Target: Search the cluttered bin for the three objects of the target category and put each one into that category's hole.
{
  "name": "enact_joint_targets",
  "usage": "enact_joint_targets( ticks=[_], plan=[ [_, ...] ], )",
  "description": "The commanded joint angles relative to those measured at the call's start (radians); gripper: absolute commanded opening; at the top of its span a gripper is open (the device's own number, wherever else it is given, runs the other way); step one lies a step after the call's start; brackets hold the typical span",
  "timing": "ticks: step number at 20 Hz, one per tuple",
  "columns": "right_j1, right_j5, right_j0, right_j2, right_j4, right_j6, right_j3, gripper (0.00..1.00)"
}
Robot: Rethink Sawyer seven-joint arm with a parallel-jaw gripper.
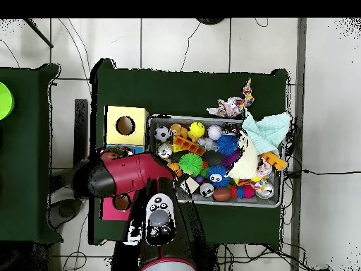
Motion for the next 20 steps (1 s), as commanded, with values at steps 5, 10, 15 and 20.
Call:
enact_joint_targets(
  ticks=[5, 10, 15, 20],
  plan=[
    [0.031, 0.035, -0.024, -0.005, -0.024, 0.089, 0.087, 0.00],
    [0.022, 0.048, -0.027, -0.008, -0.024, 0.087, 0.097, 0.00],
    [0.018, 0.050, -0.025, -0.013, -0.027, 0.085, 0.099, 0.00],
    [0.006, 0.060, -0.020, -0.017, -0.026, 0.087, 0.111, 0.00]
  ],
)
